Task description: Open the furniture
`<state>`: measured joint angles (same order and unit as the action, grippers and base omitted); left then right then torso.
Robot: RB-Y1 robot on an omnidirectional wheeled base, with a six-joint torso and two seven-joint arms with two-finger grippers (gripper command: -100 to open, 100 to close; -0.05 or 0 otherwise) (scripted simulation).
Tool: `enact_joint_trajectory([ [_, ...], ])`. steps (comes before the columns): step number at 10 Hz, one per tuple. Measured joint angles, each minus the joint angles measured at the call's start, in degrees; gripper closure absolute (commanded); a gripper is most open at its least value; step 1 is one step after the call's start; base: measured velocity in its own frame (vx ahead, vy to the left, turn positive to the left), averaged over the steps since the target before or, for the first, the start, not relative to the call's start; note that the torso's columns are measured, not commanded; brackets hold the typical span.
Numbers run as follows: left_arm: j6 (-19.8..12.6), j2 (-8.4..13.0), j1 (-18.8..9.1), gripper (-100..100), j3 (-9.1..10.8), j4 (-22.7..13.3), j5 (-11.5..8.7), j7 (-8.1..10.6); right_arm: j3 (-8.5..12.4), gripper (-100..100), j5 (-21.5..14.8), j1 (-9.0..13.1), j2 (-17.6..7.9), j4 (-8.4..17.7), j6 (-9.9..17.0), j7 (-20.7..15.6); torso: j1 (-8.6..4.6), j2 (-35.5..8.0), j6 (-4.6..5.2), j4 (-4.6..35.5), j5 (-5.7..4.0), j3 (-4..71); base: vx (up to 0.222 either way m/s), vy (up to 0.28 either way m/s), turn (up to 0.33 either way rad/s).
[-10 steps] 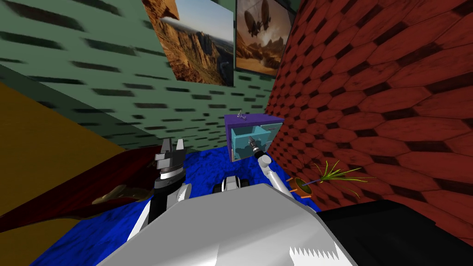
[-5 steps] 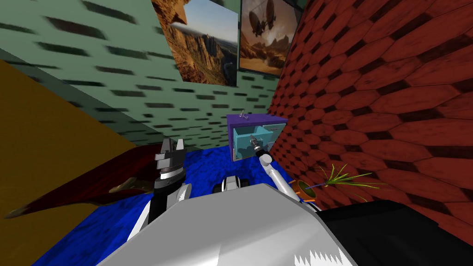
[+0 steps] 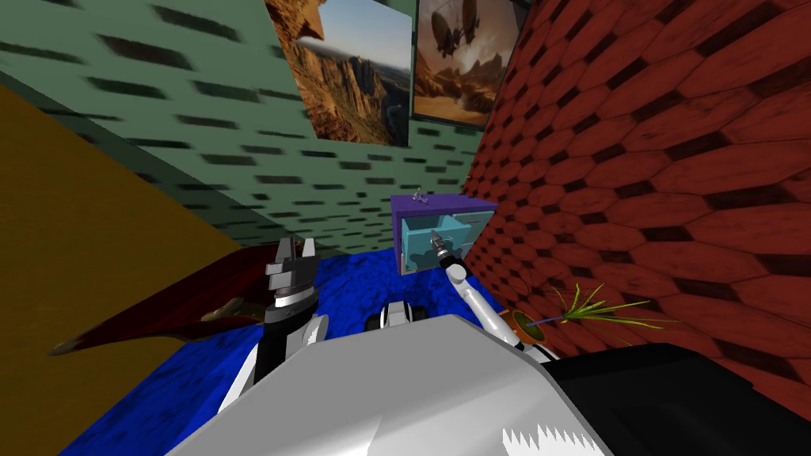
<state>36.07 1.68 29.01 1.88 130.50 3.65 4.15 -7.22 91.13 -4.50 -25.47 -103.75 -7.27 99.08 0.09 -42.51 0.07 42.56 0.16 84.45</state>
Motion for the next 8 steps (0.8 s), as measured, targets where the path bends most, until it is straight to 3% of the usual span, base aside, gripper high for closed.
enact_joint_trajectory([
  [2, 0.0, 0.0, 0.0, 0, 0.00, 0.0, 0.0, 0.00, 0.2, -100, 2.8, 0.0, 0.1, -0.1, 0.1, -2.3, -0.05, -0.1, 0.00, 0.0, -0.03, 0.0, 0.000, 0.000, 0.000],
  [3, 0.0, 0.0, 0.0, 0, 0.00, 0.0, 0.0, 0.00, 0.2, 0, 2.9, 0.0, 0.1, -0.1, 0.1, -2.5, -0.04, 0.0, -0.03, -0.1, -0.06, 0.0, 0.000, 0.000, 0.000],
  [8, 0.0, 0.0, 0.0, 0, 0.00, 0.0, 0.0, 0.00, 0.1, 0, 2.9, -0.2, 0.2, 0.2, 0.2, -2.4, -0.05, 0.2, -0.08, -0.2, -0.13, 0.1, 0.000, 0.000, 0.000],
])
